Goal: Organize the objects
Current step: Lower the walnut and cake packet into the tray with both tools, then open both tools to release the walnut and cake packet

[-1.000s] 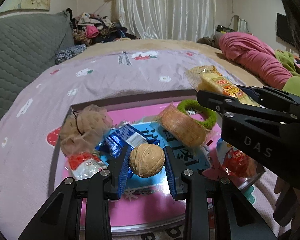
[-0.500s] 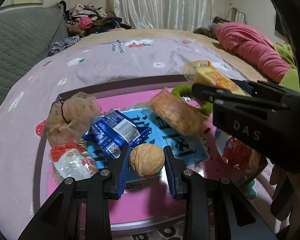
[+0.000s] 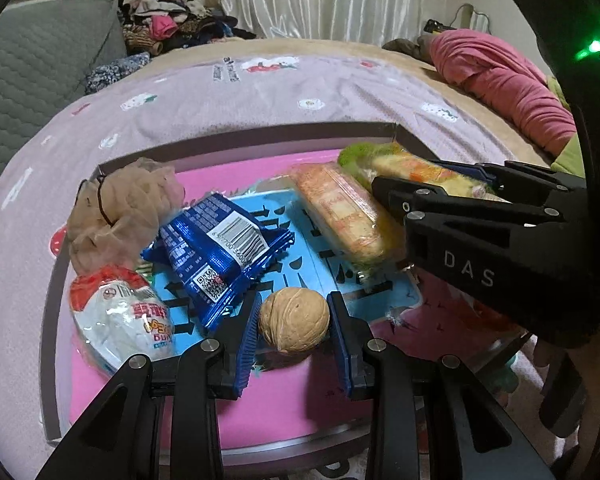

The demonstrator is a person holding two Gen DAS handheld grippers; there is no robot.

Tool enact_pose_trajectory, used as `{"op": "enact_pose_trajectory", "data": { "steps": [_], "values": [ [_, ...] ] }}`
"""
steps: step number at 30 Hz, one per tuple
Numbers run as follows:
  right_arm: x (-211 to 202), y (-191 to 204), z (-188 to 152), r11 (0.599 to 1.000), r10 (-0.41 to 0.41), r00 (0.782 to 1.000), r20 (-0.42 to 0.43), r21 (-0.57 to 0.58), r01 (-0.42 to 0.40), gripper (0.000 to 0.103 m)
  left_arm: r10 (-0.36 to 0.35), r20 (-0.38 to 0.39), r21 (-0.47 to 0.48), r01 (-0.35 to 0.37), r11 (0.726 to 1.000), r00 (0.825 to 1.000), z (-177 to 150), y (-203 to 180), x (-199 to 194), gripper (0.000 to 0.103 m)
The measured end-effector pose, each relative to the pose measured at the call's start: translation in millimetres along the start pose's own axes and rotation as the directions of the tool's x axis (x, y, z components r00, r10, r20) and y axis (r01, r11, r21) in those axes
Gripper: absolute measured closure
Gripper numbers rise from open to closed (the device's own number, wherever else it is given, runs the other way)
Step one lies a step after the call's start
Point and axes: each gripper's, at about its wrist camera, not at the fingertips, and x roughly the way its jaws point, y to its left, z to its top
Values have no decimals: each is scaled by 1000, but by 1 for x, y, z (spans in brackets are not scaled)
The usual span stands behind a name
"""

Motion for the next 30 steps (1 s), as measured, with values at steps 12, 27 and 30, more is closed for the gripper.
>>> {"op": "enact_pose_trajectory", "data": {
  "steps": [12,27,30],
  "values": [
    [-1,3,-1,1000,-7,1000,2,-5,7,49,-1,13,-8,1,1000,1000,1,4,1,69],
    [-10,3,0,1000,-1,1000,21,5,1,37,0,1,-31,1,1000,1000,2,9,5,31],
    [-14,3,1,1000,-6,999,31,6,5,33,1,0,-39,-1,999,1000,1,10,5,30]
  ]
}}
